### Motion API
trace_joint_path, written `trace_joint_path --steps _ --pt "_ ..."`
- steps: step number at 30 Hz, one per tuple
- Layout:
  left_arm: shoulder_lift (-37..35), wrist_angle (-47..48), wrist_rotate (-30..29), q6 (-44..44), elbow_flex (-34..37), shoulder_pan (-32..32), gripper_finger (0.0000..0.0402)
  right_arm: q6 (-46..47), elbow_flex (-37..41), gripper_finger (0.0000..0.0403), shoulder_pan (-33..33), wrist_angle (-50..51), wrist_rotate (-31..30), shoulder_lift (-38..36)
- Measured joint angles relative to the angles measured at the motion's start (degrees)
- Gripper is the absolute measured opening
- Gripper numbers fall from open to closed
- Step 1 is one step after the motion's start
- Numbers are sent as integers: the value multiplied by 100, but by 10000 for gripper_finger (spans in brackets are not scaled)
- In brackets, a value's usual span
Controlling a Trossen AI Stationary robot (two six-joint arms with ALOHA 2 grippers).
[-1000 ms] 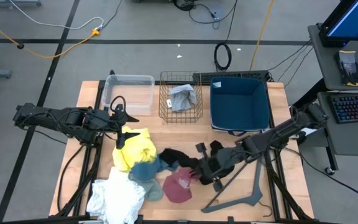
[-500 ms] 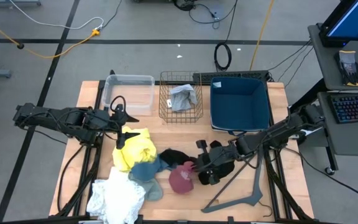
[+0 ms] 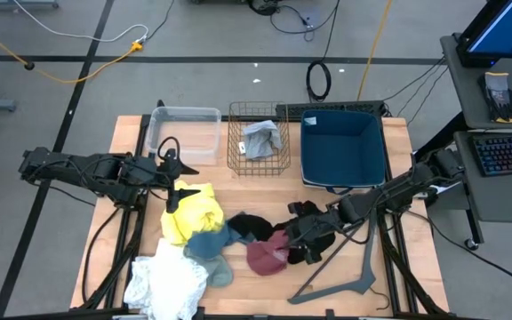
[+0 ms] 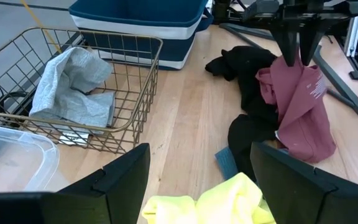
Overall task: Pick & Place Cloths
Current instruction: Put the red underwear into the wire basket
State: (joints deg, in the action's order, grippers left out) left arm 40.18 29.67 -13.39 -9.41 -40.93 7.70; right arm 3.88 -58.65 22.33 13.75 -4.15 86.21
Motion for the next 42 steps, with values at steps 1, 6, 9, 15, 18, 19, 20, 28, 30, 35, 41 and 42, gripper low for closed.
trace_joint_path --steps 1,6,9,15,18,19,20,28,30,35,41,42 --pt "0 1 -1 7 0 0 282 -3 0 134 5 -21 -3 0" --pt "0 -5 -2 1 0 0 282 -277 0 160 85 -198 180 0" --pt "0 -7 -2 -17 0 0 282 -241 0 169 109 -145 299 0" --pt "0 -175 -4 -34 0 0 282 -49 0 182 301 -196 598 0" --pt "0 -298 -4 9 0 0 282 16 -2 187 411 -235 583 46" --pt "0 -315 -6 11 0 0 282 -5 -3 190 436 -292 548 95" --pt "0 -317 -5 17 0 0 282 -40 -7 192 444 -320 477 154" --pt "0 -296 -7 23 0 0 282 -825 0 217 367 -1013 120 688" --pt "-2 -285 -7 22 0 0 282 -945 -9 222 350 -1153 80 809" --pt "-2 -282 -7 51 0 0 282 -1195 -9 219 300 -1279 -56 1125" --pt "0 -279 -7 49 0 0 282 -1211 -9 165 199 -1584 -62 1326" --pt "0 -278 -7 49 0 -1 282 -1218 -9 149 199 -1633 -63 1327"
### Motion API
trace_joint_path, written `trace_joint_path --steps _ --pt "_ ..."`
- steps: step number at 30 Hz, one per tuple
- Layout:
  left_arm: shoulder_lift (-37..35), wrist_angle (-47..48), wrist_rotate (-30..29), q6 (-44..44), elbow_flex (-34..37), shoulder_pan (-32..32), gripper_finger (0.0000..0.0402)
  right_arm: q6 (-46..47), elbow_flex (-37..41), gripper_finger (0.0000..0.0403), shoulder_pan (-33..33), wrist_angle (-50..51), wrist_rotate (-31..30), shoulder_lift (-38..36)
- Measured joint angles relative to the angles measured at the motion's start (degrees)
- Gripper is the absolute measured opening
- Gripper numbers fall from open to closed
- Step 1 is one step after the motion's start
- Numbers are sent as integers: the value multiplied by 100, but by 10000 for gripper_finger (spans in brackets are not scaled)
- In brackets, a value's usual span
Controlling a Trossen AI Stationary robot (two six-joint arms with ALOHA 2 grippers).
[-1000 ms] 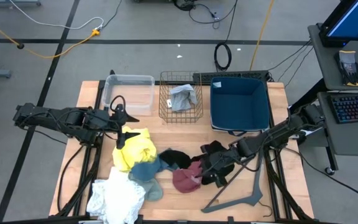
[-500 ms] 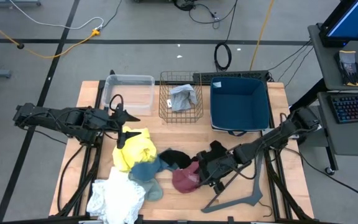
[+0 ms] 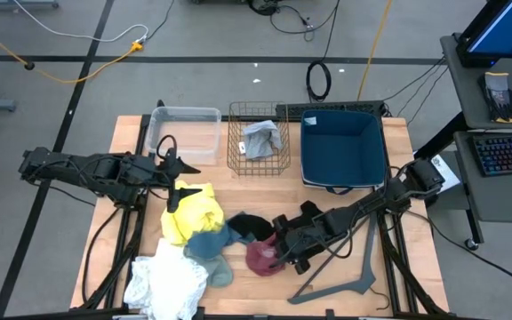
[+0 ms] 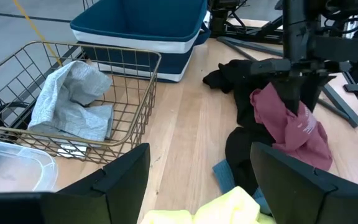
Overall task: Pick & Place Cloths
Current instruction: Put the red underwear into the wire basket
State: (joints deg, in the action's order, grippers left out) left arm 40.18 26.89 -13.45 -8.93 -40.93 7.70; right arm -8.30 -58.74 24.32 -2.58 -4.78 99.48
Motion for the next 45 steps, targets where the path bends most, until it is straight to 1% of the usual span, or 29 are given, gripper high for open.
trace_joint_path --steps 6,8,15,22,27,34,39,45 --pt "0 2 0 7 0 1 282 -222 0 32 -26 -204 7 -1" --pt "0 4 0 20 0 0 282 -359 0 10 -26 -277 7 -55" --pt "0 10 0 24 0 1 282 -619 -299 5 -76 -343 18 -420" --pt "0 -2 0 120 0 1 282 -789 -428 3 -343 -321 11 -1279" --pt "0 -6 -2 298 0 1 282 -1106 -433 2 -628 -348 5 -1886" --pt "-59 -7 2 394 0 1 282 -1606 -433 1 -966 -644 7 -2424" --pt "-399 -212 5 421 281 1 282 -1991 -433 1 -1151 -814 8 -2596" --pt "-1191 -393 143 387 844 12 282 -2368 -433 1 -1482 -1003 -15 -2599"
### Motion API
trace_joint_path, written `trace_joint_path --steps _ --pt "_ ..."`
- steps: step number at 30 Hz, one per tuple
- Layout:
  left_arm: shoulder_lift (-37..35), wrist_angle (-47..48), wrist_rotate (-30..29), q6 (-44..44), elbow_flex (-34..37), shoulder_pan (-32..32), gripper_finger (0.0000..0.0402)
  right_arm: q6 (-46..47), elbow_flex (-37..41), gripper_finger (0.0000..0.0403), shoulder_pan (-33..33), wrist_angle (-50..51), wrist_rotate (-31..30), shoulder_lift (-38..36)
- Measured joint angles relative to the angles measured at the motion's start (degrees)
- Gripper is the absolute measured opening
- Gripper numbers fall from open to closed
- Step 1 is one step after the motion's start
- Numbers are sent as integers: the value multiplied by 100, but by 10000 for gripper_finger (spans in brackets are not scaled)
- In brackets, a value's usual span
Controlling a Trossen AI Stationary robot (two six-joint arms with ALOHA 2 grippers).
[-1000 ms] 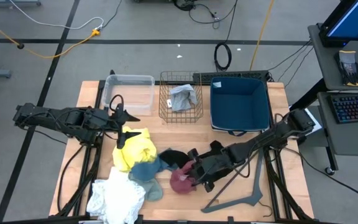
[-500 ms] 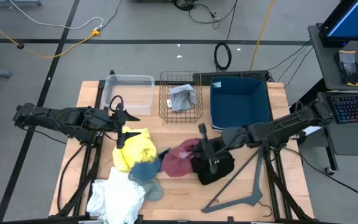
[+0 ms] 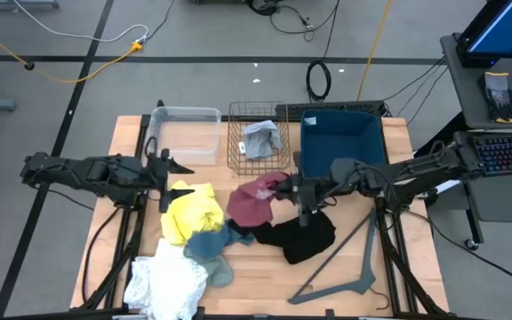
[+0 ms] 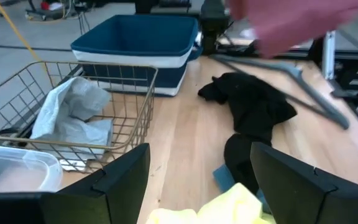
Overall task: Pick & Place Cloths
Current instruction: Put the red underwear into the wire basket
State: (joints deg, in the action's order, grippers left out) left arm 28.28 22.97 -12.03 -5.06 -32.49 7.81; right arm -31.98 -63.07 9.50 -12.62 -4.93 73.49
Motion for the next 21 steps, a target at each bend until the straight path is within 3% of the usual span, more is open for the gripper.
trace_joint_path --steps 4,10,21 --pt "-535 33 6 10 188 56 282 -243 0 0 -287 -7 -403 0" --pt "-1154 86 17 167 387 192 282 -619 0 0 -774 -537 -426 26" --pt "-1351 241 17 188 432 323 282 -1316 2 0 -1547 -1883 -402 428"
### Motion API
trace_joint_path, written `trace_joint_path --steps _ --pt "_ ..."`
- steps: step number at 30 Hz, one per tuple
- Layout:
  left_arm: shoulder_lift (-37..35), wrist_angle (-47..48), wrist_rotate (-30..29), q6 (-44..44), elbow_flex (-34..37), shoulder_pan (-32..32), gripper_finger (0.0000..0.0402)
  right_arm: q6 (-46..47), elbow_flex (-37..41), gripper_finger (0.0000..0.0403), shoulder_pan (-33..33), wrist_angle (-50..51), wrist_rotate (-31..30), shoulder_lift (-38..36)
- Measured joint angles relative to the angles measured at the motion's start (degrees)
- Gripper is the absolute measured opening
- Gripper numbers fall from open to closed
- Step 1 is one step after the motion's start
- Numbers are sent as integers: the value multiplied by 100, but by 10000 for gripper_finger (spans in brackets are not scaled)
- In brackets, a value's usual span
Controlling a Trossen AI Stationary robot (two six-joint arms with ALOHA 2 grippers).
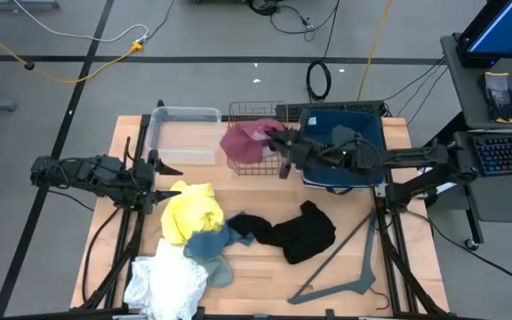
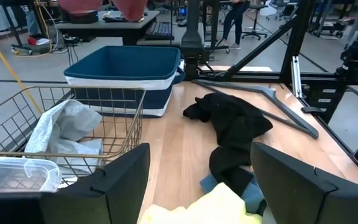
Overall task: Pick & Place Cloths
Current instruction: Put the red underwear into the wire basket
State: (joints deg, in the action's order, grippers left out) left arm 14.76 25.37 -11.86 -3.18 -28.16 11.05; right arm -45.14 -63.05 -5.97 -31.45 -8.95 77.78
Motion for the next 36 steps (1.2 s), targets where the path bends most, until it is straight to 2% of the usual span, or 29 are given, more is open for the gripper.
trace_joint_path --steps 11,23,30,36 --pt "0 21 0 -4 0 -2 282 -55 0 0 -561 -117 0 543" --pt "0 21 -1 -4 0 -3 282 -43 0 0 -640 -73 2 564" --pt "0 80 -2 -16 0 -2 282 516 0 0 -947 482 4 566" --pt "0 108 -2 -28 0 -4 282 1144 0 0 -1220 567 161 780"
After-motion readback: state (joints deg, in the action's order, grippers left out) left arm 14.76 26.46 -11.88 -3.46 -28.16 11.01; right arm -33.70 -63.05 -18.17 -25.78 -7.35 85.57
